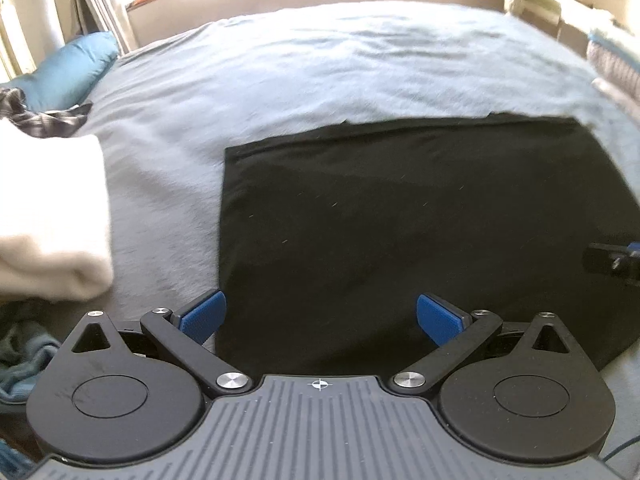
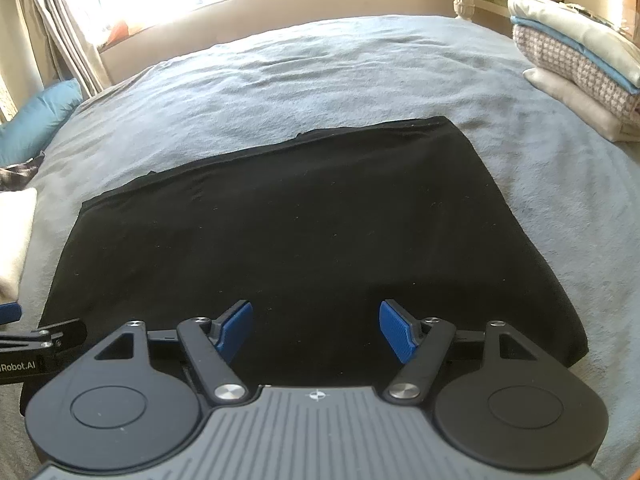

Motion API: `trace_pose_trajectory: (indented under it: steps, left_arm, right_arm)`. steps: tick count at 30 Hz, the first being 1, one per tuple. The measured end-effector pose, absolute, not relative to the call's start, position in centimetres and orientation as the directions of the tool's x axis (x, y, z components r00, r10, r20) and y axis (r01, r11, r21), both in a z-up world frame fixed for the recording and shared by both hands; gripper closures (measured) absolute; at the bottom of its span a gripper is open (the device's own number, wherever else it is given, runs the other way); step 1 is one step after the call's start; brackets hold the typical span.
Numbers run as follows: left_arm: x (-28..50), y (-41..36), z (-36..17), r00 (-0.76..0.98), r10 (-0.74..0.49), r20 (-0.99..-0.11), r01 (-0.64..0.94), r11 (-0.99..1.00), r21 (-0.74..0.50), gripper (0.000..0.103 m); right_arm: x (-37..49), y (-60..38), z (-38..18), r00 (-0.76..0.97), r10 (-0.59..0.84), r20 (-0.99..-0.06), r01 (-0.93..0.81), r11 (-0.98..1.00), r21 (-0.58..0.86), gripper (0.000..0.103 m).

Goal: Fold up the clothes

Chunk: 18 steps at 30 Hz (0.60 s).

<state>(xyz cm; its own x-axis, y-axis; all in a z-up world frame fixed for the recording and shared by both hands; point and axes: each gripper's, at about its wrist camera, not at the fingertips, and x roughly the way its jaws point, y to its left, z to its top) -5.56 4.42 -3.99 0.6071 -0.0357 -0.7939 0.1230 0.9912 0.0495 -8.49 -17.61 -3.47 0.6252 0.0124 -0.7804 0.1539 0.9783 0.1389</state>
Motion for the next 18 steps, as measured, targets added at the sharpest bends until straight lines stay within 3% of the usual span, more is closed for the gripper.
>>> trace_pose_trajectory:
  steps: [5, 11, 18]
  left_arm:
    - [-5.2, 4.3, -3.9, 0.61, -0.114, -0.784, 0.127, 0.991, -0.045, 0.0]
    - [-5.3, 3.4, -4.4, 0.616, -0.087, -0.783, 0.15, 0.989, 0.008, 0.0]
    - [-5.4, 3.4, -4.8, 0.61, -0.137, -0.78, 0.166, 0.985, -0.043, 0.0]
  right_arm:
    - [-8.5, -17.9, -3.4, 0.627, 0.009, -0.779, 0.159, 0.977, 0.139, 0.031]
    - [-8.5, -18.0, -3.5, 0.623, 0.009, -0.782, 0.17, 0.975, 0.147, 0.031]
    - [-8.5, -18.0, -3.7, 0.619, 0.008, -0.785, 0.175, 0.973, 0.148, 0.031]
